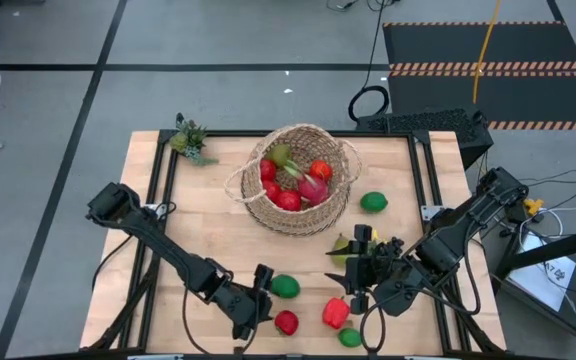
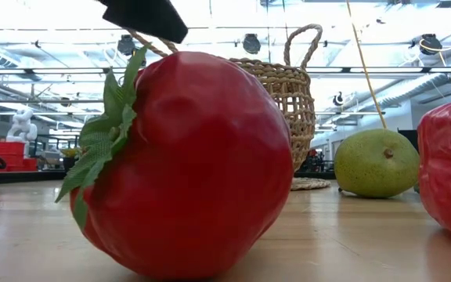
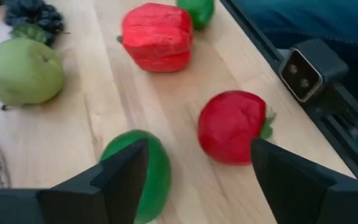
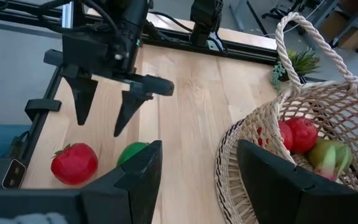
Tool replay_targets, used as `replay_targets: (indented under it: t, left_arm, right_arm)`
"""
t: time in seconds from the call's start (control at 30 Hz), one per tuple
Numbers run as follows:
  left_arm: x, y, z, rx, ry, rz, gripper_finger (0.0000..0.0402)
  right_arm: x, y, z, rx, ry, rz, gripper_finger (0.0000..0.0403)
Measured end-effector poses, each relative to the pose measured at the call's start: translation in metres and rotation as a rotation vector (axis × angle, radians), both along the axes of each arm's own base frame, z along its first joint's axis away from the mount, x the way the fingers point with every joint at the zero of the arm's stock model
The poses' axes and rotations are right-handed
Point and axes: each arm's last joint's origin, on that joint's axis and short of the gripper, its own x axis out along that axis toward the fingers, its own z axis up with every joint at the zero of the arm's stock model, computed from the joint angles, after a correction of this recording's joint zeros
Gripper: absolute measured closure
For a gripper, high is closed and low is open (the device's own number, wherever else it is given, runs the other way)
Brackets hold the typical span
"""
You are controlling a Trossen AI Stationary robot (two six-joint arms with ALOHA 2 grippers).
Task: Build produce basket
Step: Put the red tomato into the basket
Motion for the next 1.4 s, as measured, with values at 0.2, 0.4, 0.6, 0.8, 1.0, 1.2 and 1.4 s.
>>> replay_targets:
  t: [0.2,0.4,0.6,0.8,1.0,1.2,1.4]
  left_arm:
    - [0.001,-0.002,0.002,-0.004,-0.029,-0.011,0.0081]
    - [-0.004,-0.009,0.002,-0.003,-0.03,-0.039,0.0076]
    - [-0.005,-0.009,0.002,-0.007,-0.017,-0.031,0.0076]
    - [-0.008,-0.016,0.003,-0.013,-0.039,-0.073,0.0076]
    - [-0.008,-0.024,-0.01,0.024,-0.021,-0.11,0.01]
    - [0.001,-0.035,-0.042,0.049,-0.013,-0.169,0.0151]
    - [0.002,-0.033,-0.038,0.087,-0.041,-0.217,0.0177]
  right_arm:
    - [0.0,0.0,0.0,0.0,0.0,0.0,0.0202]
    - [0.0,0.0,0.0,0.02,-0.004,-0.013,0.0202]
    - [-0.001,0.008,-0.017,0.116,0.053,0.049,0.0202]
    - [-0.002,0.022,-0.042,0.207,0.058,0.148,0.0202]
    - [-0.004,0.024,-0.05,0.206,0.061,0.157,0.0202]
    - [-0.003,0.024,-0.05,0.204,0.061,0.159,0.0202]
    - [-0.003,0.023,-0.05,0.2,0.061,0.162,0.0202]
